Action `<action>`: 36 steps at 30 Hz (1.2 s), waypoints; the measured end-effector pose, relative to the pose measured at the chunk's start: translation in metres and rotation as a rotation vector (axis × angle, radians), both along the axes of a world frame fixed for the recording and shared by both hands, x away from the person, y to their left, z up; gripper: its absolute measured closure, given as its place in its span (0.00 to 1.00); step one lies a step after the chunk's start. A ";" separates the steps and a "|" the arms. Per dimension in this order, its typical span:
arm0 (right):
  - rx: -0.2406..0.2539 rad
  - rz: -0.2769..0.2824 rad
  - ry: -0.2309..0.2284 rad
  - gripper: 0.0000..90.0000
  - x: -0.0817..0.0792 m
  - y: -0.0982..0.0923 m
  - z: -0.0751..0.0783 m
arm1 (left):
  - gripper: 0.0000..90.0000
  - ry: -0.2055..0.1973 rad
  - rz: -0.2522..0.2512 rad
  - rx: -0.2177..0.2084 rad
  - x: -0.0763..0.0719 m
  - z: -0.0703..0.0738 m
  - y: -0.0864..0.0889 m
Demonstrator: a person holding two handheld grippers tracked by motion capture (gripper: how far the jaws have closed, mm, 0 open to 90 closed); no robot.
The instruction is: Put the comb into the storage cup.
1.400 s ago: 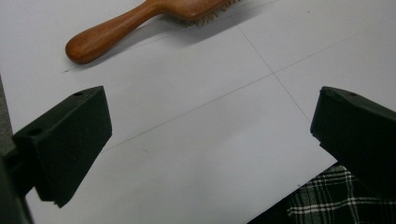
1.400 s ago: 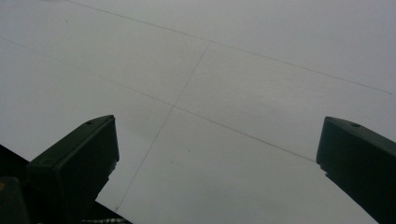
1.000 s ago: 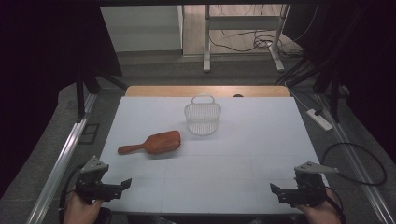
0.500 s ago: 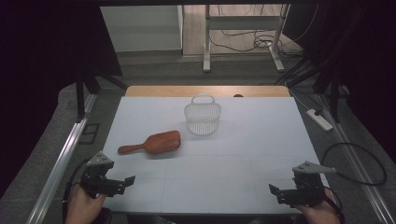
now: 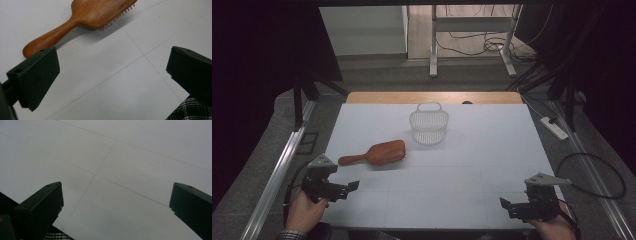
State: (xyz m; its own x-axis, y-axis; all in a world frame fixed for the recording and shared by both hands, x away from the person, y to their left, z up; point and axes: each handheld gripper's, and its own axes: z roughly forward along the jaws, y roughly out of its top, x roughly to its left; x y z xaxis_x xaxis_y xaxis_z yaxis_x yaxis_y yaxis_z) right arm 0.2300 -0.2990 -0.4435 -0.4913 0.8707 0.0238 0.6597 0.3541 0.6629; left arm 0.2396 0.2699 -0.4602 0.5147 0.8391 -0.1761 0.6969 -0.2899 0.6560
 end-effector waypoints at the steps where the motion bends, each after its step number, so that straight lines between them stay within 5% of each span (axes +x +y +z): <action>1: 0.000 0.000 0.000 0.00 0.000 0.000 0.000 | 0.00 0.000 0.000 0.000 0.000 0.000 0.000; 36: -0.001 0.006 0.002 0.00 0.000 0.000 0.000 | 0.00 0.058 -0.013 0.064 0.050 0.011 -0.011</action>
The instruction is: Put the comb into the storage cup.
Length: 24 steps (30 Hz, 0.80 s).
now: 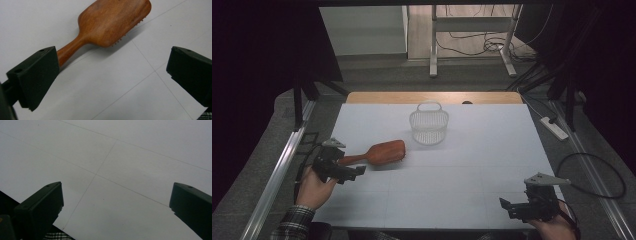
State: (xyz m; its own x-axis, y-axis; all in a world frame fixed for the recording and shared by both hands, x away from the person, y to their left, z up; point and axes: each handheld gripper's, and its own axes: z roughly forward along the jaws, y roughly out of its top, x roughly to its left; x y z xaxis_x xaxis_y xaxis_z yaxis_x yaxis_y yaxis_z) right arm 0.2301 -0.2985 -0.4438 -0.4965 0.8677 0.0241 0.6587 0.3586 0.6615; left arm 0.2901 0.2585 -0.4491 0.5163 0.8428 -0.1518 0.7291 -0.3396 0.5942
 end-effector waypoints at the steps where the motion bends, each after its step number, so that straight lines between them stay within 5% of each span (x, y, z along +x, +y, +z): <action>1: 0.000 0.000 0.000 0.00 0.000 0.000 0.000 | 0.00 0.000 0.000 0.000 0.000 0.000 0.000; 24: -0.007 0.009 0.009 0.00 0.001 0.001 -0.001 | 0.00 0.026 -0.004 0.012 0.038 0.000 -0.004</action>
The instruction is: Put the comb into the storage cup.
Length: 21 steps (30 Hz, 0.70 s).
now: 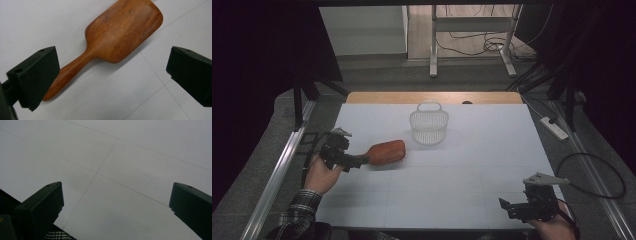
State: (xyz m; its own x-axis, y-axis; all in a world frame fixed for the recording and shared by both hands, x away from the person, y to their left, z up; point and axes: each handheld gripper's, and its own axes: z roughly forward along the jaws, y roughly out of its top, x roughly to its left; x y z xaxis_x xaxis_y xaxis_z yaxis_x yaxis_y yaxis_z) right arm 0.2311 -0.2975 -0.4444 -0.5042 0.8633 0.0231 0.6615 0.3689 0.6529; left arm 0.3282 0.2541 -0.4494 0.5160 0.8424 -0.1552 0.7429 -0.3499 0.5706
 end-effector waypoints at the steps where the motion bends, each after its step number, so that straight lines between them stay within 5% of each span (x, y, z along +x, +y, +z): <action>1: 0.000 0.001 0.001 0.00 0.000 0.000 0.000 | 0.00 0.003 -0.003 0.002 0.003 0.000 0.000; 21: -0.007 0.006 0.006 0.00 0.001 0.001 0.000 | 0.00 0.018 -0.003 0.038 0.036 0.000 -0.002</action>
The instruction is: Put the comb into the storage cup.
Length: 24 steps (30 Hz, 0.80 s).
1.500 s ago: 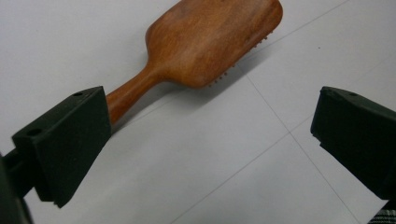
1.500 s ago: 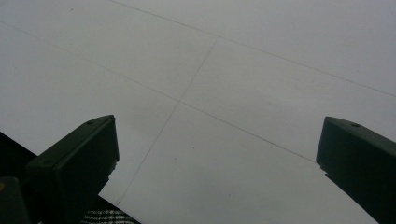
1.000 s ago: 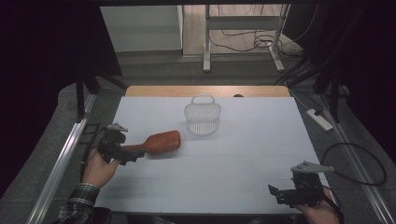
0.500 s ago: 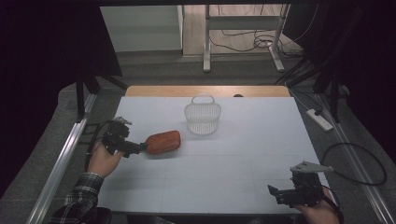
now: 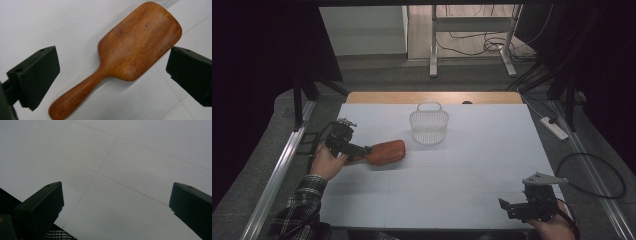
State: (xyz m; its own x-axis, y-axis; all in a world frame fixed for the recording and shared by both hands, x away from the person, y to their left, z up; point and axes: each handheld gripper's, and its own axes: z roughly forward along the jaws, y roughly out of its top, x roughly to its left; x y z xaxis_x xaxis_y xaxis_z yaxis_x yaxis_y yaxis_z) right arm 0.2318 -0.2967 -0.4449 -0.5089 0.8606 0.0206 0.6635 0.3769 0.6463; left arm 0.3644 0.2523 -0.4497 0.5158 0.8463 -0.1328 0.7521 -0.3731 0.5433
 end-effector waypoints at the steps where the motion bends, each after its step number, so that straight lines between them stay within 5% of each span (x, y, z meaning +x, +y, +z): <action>1: 0.000 0.000 0.000 0.00 0.000 0.000 0.000 | 0.00 0.000 0.000 0.000 0.000 0.000 0.000; 24: -0.003 0.000 0.001 0.00 0.000 0.000 0.000 | 0.00 0.042 0.044 0.026 0.030 -0.008 0.006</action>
